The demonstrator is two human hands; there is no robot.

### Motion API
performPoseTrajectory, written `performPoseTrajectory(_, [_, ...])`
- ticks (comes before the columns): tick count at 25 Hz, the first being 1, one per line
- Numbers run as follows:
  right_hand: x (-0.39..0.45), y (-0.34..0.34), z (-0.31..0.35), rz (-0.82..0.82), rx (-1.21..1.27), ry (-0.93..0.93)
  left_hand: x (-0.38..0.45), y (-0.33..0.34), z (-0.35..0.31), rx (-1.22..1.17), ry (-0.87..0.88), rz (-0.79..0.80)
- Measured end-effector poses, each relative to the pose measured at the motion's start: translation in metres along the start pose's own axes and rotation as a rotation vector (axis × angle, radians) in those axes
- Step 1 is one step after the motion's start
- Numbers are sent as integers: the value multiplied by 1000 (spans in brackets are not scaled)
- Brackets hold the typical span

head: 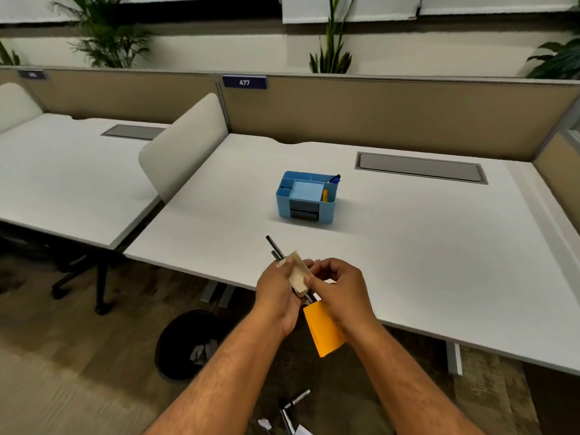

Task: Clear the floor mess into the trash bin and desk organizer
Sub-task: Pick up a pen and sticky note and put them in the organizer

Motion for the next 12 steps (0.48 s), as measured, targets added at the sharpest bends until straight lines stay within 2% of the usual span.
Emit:
performPoseTrajectory(5, [4, 51, 12, 80, -293, -95, 8, -40, -6, -136, -3, -145])
performPoseTrajectory(12, [25, 114, 41, 149, -461, -172, 27, -87, -61, -8, 23, -97])
Point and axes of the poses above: each hand's wrist, its own x-axis towards the middle knuckle, its own y-axis out of the palm, z = x × y, the point moved 7 cm from there along x, towards the middle knuckle, and after that the axes turned 11 degrees about z, right-handed, at the moved point
